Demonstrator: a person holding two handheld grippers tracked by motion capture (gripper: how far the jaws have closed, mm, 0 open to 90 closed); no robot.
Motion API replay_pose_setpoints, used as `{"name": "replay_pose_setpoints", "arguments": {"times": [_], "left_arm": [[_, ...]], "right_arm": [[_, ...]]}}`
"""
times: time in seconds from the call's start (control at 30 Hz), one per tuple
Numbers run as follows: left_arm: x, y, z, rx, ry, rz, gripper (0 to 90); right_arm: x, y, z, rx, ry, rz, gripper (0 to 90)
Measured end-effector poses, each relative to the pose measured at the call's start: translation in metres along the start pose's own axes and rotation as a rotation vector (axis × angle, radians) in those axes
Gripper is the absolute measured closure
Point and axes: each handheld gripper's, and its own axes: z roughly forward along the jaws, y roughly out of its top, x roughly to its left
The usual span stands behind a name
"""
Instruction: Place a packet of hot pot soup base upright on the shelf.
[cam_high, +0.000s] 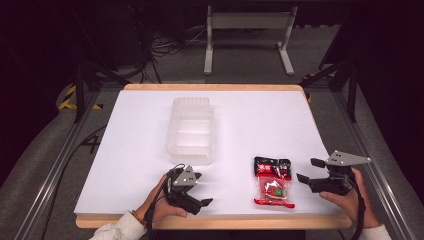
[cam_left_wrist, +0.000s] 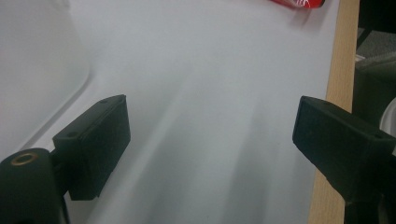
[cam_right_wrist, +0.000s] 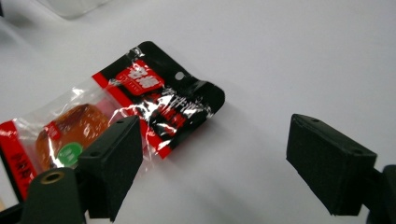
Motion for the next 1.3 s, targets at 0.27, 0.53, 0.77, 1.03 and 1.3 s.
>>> {"name": "replay_pose_setpoints", "arguments": {"times": [0.27, 0.53, 0.77, 1.03, 1.3], "left_arm": [[-0.001, 0.013, 0.015, 0.014, -0.045, 0.022, 11.8], [0.0, 0.033, 0.033, 0.021, -0.096, 0.048, 12.8], [-0.001, 0.05, 0.054, 0.042, -0.14, 0.046, 13.1], [-0.004, 0.071, 0.085, 0.073, -0.195, 0.051, 13.2], [-0.003, 0.089, 0.108, 0.071, -0.278, -0.002, 13.6]], "right_arm": [[0.003, -0.011, 0.004, 0.041, 0.055, 0.02, 16.3], [0.008, -0.013, 0.011, 0.065, 0.081, 0.032, 15.9], [0.012, -0.009, 0.022, 0.082, 0.109, 0.029, 15.7], [0.012, -0.007, 0.038, 0.117, 0.162, 0.047, 15.1], [0.006, -0.004, 0.048, 0.11, 0.195, 0.101, 14.6]]}}
